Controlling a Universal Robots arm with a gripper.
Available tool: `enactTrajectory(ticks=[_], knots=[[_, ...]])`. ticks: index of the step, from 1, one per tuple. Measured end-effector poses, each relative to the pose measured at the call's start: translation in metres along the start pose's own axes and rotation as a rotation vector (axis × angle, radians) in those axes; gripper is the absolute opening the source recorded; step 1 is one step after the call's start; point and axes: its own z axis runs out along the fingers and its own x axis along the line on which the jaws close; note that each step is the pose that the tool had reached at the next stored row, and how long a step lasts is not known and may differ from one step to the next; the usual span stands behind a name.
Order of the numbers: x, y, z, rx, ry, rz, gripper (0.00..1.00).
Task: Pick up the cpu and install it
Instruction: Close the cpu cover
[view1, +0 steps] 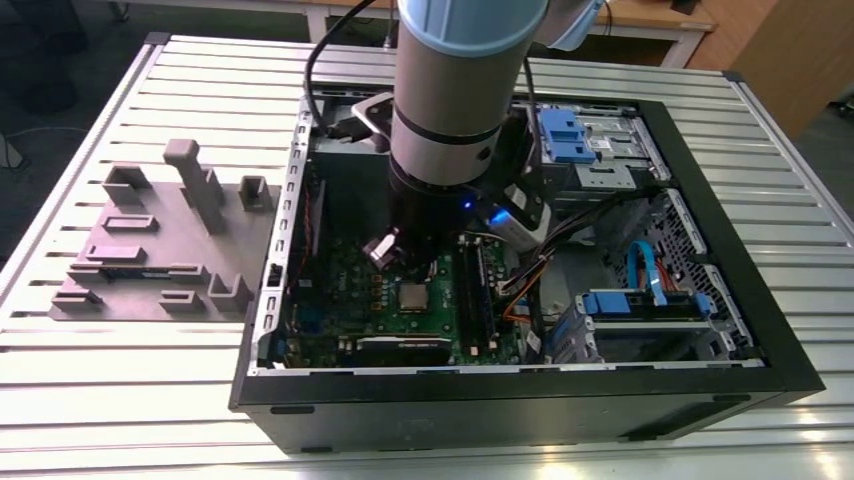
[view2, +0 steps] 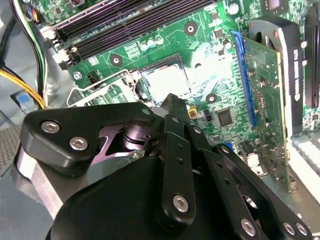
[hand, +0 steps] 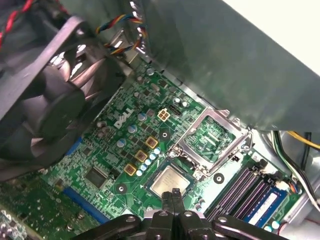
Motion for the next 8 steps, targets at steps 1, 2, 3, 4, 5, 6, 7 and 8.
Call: enactTrajectory(ticks=[1,2,3,4,5,6,7,8], knots=[[0.0,0.0,0.0,0.0002,0.0003,-0.009,0.1],[0.0,-0.0001,0.0,0.0003,0.0005,-0.015,0.1],[0.0,-0.0001,0.0,0.0003,0.0006,-0.016,0.1],[0.0,-0.0001,0.0,0.0003,0.0006,-0.016,0.1],[0.0001,-0.0001,0.0,0.0003,0.0005,-0.017,0.1],[0.0001,-0.0001,0.0,0.0003,0.0005,-0.017,0.1],[0.0,-0.0002,0.0,0.0003,0.0006,-0.017,0.1],[-0.0005,-0.0007,0.0,0.0003,0.0005,-0.017,0.1]])
